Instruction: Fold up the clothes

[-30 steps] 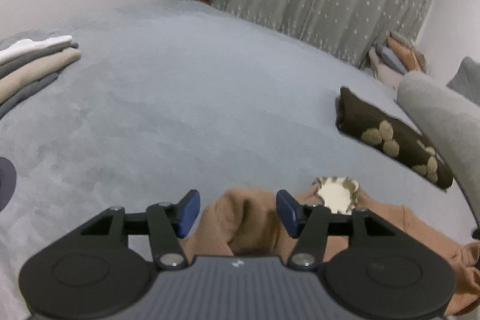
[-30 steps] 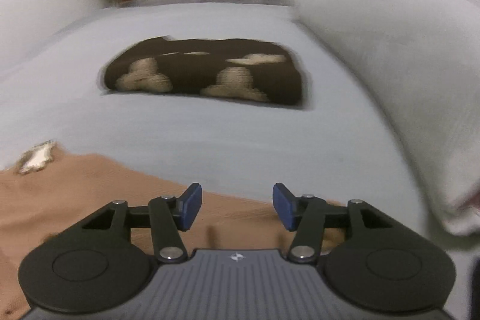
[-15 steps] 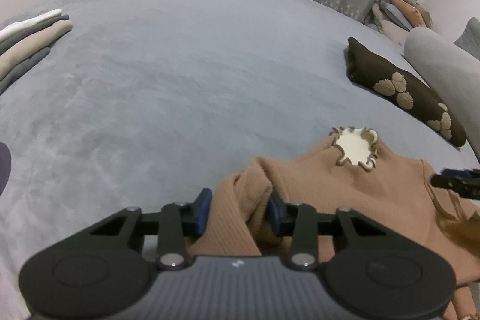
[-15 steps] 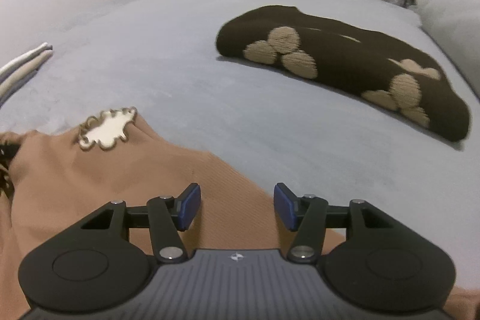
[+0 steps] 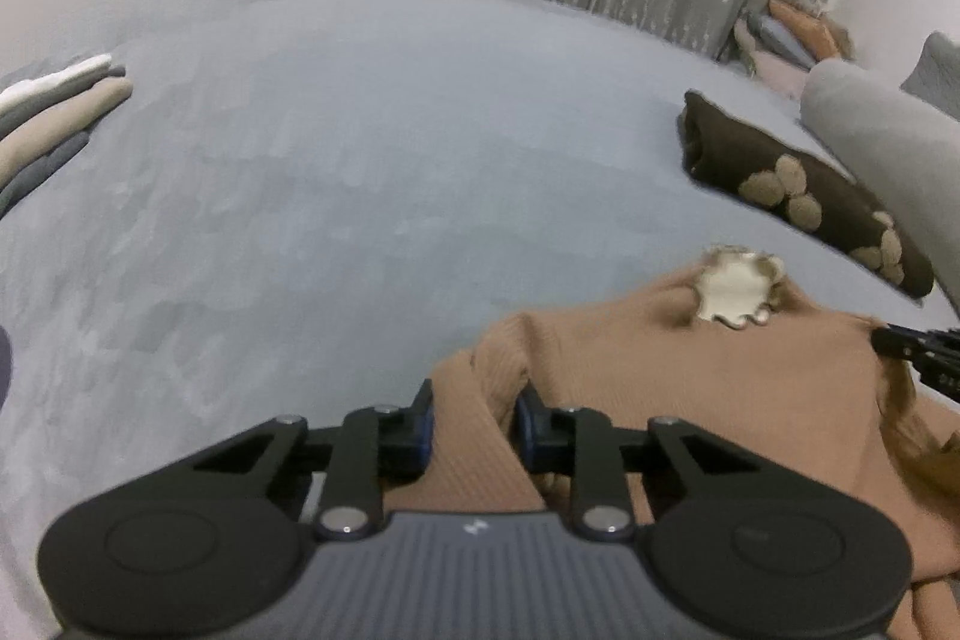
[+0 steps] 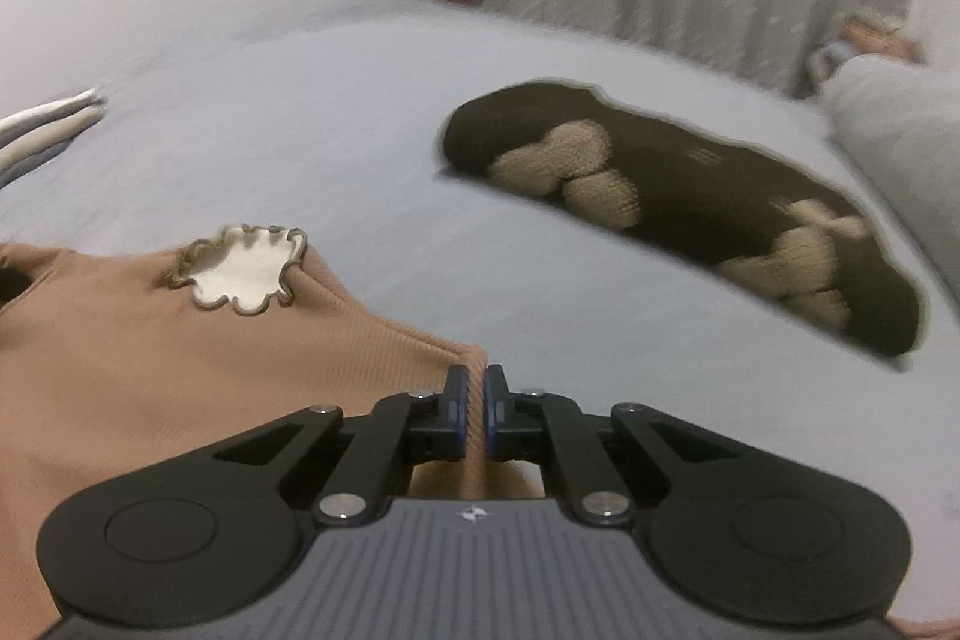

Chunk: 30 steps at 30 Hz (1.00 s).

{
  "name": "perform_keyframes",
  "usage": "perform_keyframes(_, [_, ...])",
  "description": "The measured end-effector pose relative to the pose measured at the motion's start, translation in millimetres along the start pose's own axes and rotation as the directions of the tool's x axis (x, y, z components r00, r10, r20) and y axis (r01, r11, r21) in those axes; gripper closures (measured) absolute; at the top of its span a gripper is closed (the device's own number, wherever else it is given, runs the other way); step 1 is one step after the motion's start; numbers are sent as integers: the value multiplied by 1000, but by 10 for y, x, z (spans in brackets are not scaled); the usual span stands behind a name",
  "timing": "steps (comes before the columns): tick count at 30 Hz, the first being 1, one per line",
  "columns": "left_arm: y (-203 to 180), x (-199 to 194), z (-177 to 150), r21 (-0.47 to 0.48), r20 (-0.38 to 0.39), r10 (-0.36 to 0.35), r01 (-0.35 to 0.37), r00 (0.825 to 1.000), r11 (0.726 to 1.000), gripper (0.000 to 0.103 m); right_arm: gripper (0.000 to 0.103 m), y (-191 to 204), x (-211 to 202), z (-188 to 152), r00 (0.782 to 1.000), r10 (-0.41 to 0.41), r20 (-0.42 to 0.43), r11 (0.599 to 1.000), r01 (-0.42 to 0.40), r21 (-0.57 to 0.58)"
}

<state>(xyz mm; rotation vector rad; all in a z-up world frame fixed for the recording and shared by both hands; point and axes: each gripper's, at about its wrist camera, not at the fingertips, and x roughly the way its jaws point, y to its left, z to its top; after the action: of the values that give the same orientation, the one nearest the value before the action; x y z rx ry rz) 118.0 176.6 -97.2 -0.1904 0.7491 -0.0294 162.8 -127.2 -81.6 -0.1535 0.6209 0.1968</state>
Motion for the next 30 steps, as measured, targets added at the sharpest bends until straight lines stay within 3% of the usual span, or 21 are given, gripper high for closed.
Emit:
perform_keyframes(5, [-281,120,196,30,47,-31,30,998,999,81,98,-190,-213,80,996,-83,42,995,85,-56])
perform_keyframes(10, [-662,341,554,112,59,-58,51,997,992,82,98,-511,-235,215,986,-160,48,986,161,-36])
perform_keyframes(17, [-1040,845,892,240,33,-21,13,999,971,82,98,-796,139,363,973,-228,19,973,229,-25])
perform_keyframes(21, [-1090,1161,845,279,-11,12,-8,1000,960,81,98,-874,411,348,971,-239,-16,971,238,-17])
perform_keyframes(25, [-1083,1287,776,294,-4,30,-27,1000,955,78,97,-879,632,252,968,-243,-67,970,242,-16])
perform_keyframes(27, [-1067,1311,768,289,2,35,-34,999,957,71,97,-872,722,189,966,-245,-88,969,245,-8])
perform_keyframes(30, [-1054,1323,764,296,29,50,-56,998,954,49,94,-828,757,160,962,-259,-92,966,259,-6])
